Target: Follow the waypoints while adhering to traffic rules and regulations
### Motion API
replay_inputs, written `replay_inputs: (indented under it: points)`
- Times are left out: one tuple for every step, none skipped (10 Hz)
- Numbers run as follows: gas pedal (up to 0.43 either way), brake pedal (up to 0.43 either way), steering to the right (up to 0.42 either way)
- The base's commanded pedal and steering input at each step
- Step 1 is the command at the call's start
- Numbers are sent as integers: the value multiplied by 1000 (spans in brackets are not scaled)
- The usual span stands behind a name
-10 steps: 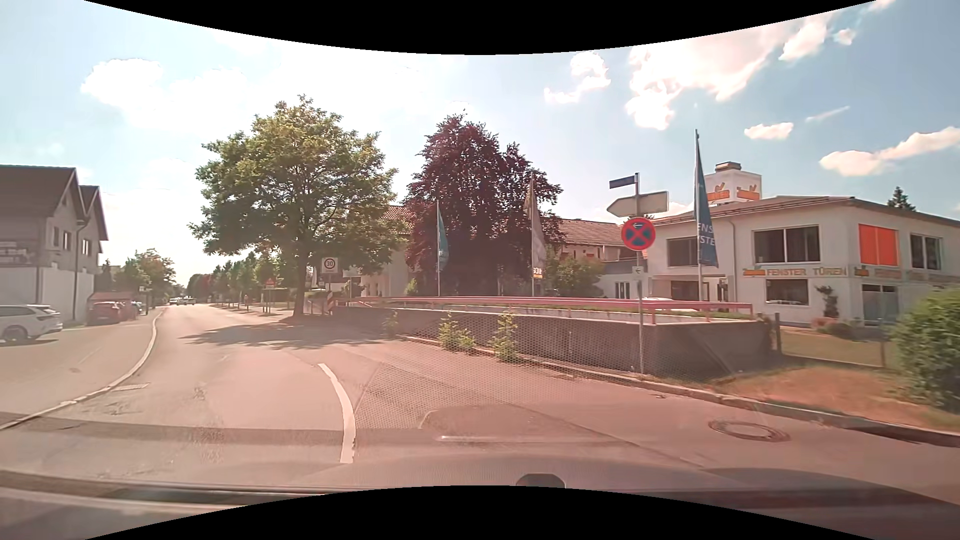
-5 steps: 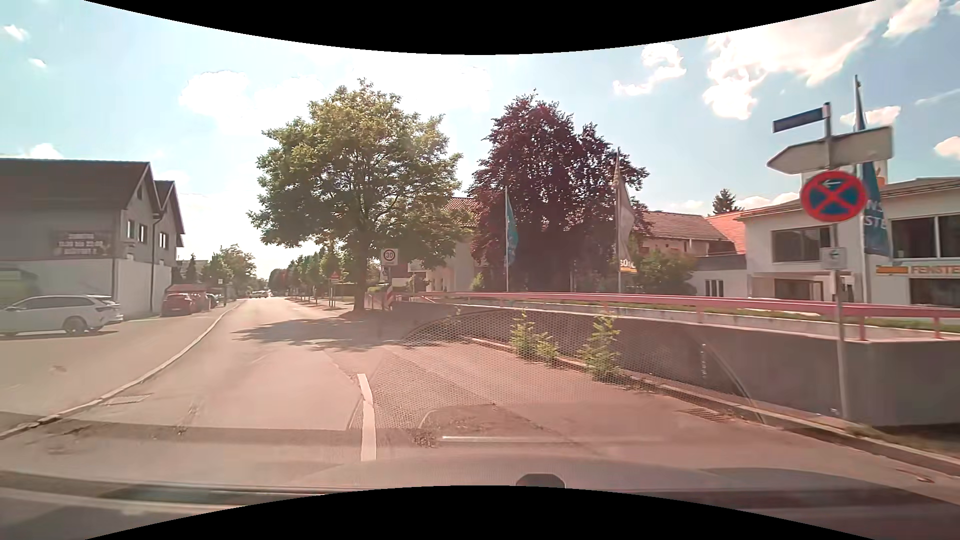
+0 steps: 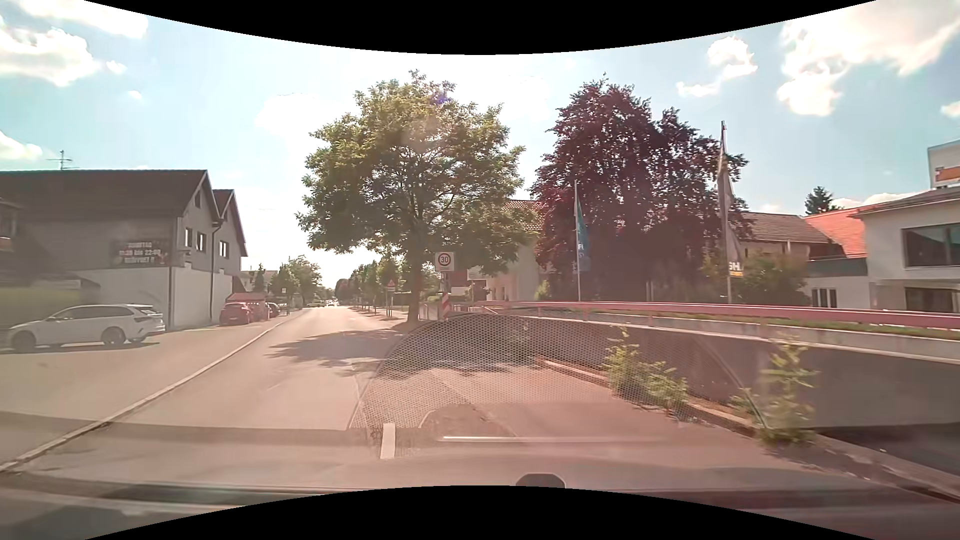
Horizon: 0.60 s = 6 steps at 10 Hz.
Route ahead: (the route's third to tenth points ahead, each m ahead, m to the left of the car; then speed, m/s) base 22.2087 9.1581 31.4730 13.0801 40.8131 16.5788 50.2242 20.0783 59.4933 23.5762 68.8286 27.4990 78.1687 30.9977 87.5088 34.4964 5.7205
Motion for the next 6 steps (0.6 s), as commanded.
replay_inputs:
  points:
    - [150, 0, -209]
    - [130, 0, -197]
    - [130, 0, -193]
    - [118, 0, -191]
    - [79, 0, -189]
    - [79, 0, -189]
